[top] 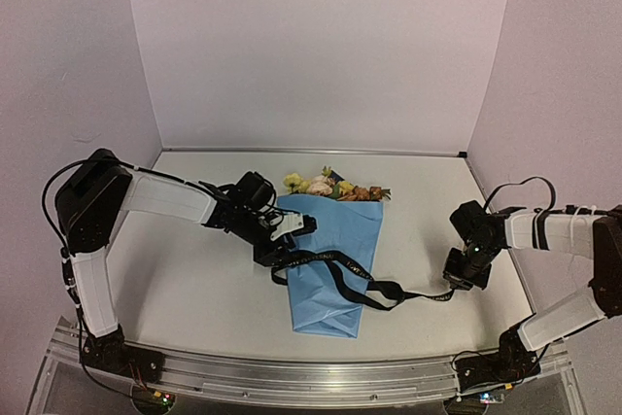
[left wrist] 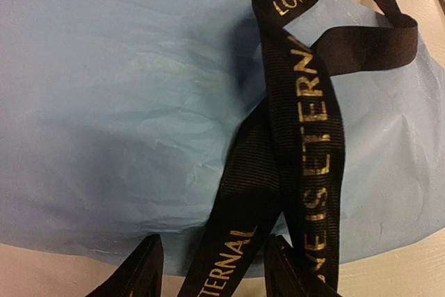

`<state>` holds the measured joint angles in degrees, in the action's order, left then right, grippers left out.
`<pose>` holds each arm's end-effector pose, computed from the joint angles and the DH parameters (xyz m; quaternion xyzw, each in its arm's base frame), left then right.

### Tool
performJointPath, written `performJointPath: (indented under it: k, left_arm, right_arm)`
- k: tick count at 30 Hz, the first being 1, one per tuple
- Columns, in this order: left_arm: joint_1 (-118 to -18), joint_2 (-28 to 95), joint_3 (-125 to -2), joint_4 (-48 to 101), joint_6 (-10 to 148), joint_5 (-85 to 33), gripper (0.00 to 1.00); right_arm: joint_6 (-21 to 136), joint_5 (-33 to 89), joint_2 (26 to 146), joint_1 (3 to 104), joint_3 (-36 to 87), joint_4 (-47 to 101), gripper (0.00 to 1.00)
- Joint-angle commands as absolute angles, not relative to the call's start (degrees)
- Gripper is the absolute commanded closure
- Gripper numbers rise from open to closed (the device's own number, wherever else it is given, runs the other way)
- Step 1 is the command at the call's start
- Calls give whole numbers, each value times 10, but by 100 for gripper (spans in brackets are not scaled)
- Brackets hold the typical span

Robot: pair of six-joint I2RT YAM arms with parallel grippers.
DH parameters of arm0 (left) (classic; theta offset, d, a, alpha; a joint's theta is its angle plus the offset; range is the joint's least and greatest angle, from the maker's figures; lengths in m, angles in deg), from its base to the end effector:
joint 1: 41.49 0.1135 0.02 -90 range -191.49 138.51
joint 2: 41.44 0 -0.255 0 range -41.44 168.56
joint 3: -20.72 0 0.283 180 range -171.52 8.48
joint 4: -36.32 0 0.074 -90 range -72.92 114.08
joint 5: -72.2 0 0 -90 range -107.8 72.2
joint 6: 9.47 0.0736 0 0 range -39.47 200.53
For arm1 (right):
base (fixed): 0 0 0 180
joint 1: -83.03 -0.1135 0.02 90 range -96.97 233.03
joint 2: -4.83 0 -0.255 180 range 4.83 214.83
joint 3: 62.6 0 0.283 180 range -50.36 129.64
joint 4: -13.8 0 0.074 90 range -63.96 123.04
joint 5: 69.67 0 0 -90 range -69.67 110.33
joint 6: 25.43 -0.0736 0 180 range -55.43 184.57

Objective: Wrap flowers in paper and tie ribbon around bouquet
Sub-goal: Pick up the ribbon from the folded bouquet.

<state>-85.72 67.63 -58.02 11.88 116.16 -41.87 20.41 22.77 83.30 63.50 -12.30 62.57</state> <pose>0.2865 -0.3208 0.0963 0.6467 0.6743 -0.2204 0.2802 0.2363 0.0871 0.0860 0.2095 0.9709 0.0780 0.0854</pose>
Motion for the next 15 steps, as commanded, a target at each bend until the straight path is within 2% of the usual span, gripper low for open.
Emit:
performJointPath:
  k: [1, 2, 6, 12, 15]
  left_arm:
    - [-855, 696, -613, 115, 1156, -426, 52]
    - [-855, 697, -615, 117, 1156, -423, 56]
    - [-855, 687, -613, 136, 1145, -405, 79]
    - [-855, 649, -589, 161, 1118, -380, 95]
    - [-855, 627, -568, 176, 1098, -351, 100]
  right_arm:
    - [208, 223, 838, 638, -103, 634, 100]
    - [207, 222, 838, 638, -103, 634, 100]
    - [207, 223, 838, 638, -102, 634, 100]
    - [207, 220, 835, 638, -97, 634, 100]
    - [208, 217, 839, 642, -87, 636, 100]
